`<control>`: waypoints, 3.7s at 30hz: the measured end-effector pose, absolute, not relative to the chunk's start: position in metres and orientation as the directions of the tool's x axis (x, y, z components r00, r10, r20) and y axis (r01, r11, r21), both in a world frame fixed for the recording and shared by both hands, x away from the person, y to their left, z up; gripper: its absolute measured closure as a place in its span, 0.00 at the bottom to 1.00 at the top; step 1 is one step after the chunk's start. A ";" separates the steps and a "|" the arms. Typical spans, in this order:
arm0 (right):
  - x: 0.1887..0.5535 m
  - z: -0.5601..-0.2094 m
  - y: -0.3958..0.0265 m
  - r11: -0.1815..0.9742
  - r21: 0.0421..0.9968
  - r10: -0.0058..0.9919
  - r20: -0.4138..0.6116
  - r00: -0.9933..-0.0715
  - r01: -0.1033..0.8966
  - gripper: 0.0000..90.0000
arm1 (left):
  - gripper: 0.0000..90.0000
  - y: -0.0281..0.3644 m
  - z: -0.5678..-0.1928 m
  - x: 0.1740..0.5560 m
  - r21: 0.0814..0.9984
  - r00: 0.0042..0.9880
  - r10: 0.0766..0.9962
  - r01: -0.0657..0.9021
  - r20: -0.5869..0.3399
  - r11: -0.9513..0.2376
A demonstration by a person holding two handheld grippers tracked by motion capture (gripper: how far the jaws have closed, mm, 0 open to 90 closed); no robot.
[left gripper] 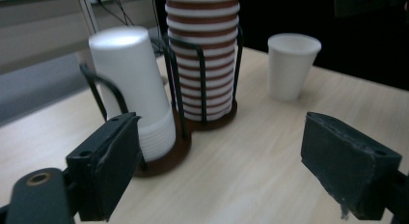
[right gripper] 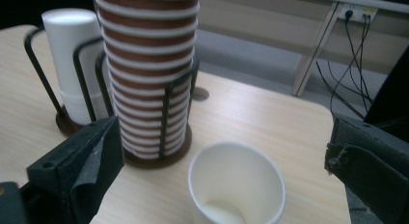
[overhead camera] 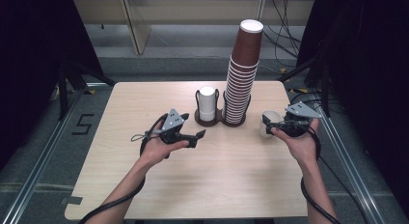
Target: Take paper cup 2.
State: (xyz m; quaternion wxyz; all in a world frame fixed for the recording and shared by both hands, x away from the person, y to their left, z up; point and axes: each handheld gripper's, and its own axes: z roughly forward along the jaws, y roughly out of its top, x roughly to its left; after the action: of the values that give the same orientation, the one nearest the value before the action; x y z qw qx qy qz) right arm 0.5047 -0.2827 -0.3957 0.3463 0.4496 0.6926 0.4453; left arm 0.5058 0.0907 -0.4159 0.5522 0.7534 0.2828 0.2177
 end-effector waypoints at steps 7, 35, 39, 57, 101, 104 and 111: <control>0.519 -0.360 -0.268 0.193 0.946 0.914 -0.076 -0.399 0.262 0.01 | 0.05 0.058 -0.377 0.537 0.971 0.756 0.654 0.129 0.034 -0.200; 0.588 -0.252 -0.224 0.153 0.970 0.879 -0.046 -0.474 0.189 0.01 | 0.00 -0.022 -0.315 0.621 0.985 0.792 0.610 0.108 -0.001 -0.138; 0.596 -0.247 -0.219 0.148 0.969 0.874 -0.036 -0.485 0.196 0.01 | 0.00 -0.026 -0.313 0.625 0.984 0.797 0.604 0.111 -0.004 -0.139; 0.616 -0.247 -0.204 0.124 0.971 0.860 -0.002 -0.510 0.206 0.03 | 0.07 -0.027 -0.311 0.640 0.981 0.792 0.605 0.169 -0.076 -0.097; 0.616 -0.223 -0.204 0.016 0.996 0.866 0.033 -0.500 0.093 0.19 | 0.07 -0.031 -0.310 0.639 0.979 0.786 0.617 0.149 -0.031 -0.141; 0.615 -0.219 -0.207 0.010 0.997 0.867 0.028 -0.497 0.075 0.19 | 0.07 -0.031 -0.310 0.639 0.979 0.785 0.619 0.147 -0.028 -0.143; 0.613 -0.214 -0.208 0.002 0.999 0.868 0.023 -0.497 0.051 0.19 | 0.07 -0.031 -0.309 0.639 0.978 0.785 0.618 0.148 -0.028 -0.144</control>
State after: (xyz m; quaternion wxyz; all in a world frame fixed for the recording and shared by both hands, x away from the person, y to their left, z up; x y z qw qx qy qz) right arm 0.6127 -0.2084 -0.2141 0.3393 0.3696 0.6214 0.6018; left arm 0.6391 -0.0313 -0.3094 0.5992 0.7306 0.2623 0.1962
